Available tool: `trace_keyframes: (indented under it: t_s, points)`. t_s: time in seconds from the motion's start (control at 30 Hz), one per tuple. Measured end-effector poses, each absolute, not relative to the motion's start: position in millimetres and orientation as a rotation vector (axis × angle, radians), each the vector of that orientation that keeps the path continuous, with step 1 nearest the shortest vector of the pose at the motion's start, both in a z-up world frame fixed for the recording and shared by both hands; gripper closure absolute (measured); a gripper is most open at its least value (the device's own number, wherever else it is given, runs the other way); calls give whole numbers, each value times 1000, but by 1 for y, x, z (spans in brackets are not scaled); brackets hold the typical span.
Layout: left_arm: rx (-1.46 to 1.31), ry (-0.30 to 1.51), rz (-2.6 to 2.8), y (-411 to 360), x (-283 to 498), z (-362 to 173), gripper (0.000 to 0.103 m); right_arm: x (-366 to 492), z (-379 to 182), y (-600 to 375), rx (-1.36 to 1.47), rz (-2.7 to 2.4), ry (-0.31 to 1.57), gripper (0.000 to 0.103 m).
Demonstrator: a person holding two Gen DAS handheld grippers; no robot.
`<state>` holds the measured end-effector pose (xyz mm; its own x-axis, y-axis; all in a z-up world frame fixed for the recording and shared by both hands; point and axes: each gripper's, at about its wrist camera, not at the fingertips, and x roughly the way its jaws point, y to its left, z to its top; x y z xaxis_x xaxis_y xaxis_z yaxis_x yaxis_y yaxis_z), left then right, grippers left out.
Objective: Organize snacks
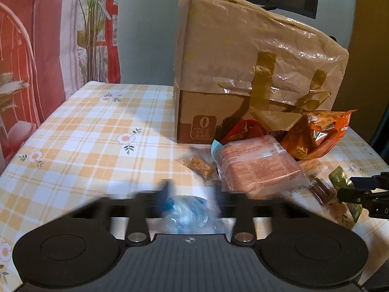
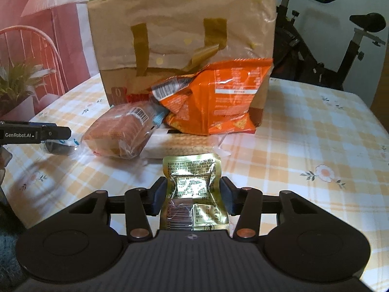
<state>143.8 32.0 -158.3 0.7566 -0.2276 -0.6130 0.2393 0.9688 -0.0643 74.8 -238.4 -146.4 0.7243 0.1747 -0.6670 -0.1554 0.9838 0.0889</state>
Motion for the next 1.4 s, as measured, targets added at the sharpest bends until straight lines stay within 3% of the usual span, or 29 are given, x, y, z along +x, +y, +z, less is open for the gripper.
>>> trace_keyframes:
  t_s: [0.4,0.47,0.53,0.6,1.4]
  points:
    - [5,682,-240,37,145,-159,81,70,-141,-238,11,192,714,53]
    - [3,690,-242,37,145,-160,72,69,-142,-238,15,191,716,53]
    - [3,705,-238,36,145,-161,44,68,-142,-237,16,193,716,53]
    - [5,711,-225,36,145,-163,36,67,-142,-236,15,197,716,53]
    - [-4,761,-224,45,150,-172,26,69,-149,-233,24,219,748,53]
